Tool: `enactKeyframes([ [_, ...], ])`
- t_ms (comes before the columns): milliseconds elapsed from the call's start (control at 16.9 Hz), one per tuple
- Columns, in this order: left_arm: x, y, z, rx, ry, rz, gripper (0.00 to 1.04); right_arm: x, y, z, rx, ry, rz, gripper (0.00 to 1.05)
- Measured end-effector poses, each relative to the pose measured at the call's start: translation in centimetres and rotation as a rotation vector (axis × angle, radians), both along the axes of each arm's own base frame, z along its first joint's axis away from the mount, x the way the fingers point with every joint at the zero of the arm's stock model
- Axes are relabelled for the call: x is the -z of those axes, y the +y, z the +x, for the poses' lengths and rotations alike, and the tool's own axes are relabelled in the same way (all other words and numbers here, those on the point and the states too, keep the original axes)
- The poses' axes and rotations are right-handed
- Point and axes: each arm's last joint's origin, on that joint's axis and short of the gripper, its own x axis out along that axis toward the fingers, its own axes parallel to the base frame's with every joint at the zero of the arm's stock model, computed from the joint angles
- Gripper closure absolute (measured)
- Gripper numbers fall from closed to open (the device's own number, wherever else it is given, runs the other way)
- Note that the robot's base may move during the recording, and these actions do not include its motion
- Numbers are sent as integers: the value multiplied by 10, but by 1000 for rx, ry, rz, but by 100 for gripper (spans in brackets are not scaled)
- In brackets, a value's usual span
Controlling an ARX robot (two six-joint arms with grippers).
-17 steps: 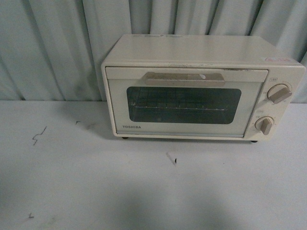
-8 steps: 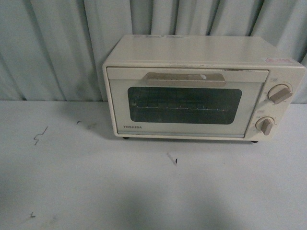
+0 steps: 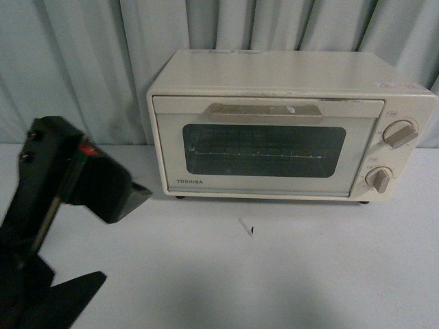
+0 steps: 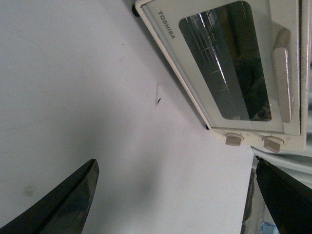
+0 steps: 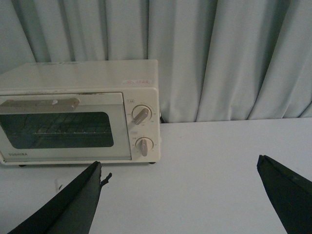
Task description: Open oven
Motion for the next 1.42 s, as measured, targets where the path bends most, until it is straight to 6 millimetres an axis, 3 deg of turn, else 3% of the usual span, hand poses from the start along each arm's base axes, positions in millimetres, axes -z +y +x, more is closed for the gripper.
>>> enactKeyframes([
  [177,13,-26,14,15,31,-32,7,0,0,0,0,0,0,6],
  [413,31,-44,23,37,60,-45,7,0,0,0,0,0,0,6],
  [826,58,-75,61,34,84,-19,7,0,0,0,0,0,0,6],
  [1062,60,-80,74,-14,87,-62,7,0,0,0,0,0,0,6],
  [1416,82,-66,84,-155,150,-129,7,0,0,0,0,0,0,6],
])
